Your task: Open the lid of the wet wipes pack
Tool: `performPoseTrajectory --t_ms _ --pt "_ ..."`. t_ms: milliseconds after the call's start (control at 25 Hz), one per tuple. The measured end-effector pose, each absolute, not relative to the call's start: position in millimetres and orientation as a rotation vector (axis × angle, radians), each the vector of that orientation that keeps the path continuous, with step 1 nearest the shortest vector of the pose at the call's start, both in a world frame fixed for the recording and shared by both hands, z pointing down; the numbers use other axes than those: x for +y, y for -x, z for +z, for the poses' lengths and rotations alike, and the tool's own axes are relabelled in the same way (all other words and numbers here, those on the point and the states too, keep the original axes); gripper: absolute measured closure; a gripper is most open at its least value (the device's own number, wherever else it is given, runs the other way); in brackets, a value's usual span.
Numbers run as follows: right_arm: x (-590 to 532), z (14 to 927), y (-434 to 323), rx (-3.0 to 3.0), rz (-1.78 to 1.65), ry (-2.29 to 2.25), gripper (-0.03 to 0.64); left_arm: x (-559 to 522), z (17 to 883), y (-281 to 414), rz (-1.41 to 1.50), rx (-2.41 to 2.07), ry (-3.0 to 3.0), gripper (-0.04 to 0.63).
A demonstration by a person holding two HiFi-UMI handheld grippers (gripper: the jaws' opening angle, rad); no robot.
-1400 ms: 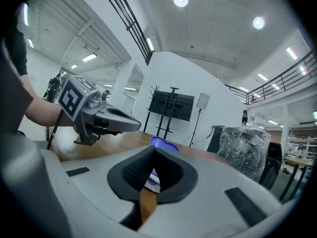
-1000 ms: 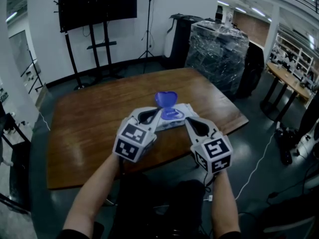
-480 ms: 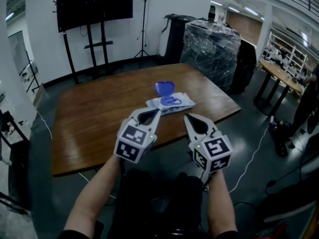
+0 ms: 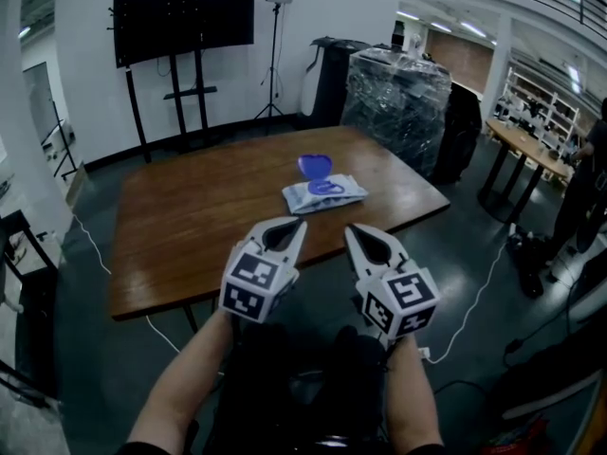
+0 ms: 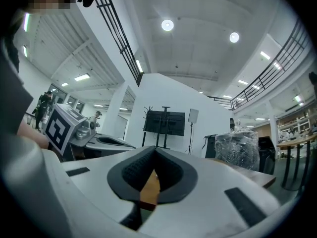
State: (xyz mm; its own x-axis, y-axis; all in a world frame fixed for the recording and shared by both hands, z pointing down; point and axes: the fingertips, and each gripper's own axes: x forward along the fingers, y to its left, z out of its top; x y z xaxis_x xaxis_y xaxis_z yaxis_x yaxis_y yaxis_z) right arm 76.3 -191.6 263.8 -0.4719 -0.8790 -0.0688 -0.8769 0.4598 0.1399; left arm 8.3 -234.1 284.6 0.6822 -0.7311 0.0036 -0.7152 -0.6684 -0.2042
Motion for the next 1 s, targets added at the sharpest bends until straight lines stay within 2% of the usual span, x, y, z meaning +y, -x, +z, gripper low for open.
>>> performPoseTrajectory --t_ms 1000 --pt "-175.8 265.8 -71.9 -2.728 -0.264 -1.6 0.608 -213.8 287.3 -16.9 -0.07 1.149 2.697 0.589"
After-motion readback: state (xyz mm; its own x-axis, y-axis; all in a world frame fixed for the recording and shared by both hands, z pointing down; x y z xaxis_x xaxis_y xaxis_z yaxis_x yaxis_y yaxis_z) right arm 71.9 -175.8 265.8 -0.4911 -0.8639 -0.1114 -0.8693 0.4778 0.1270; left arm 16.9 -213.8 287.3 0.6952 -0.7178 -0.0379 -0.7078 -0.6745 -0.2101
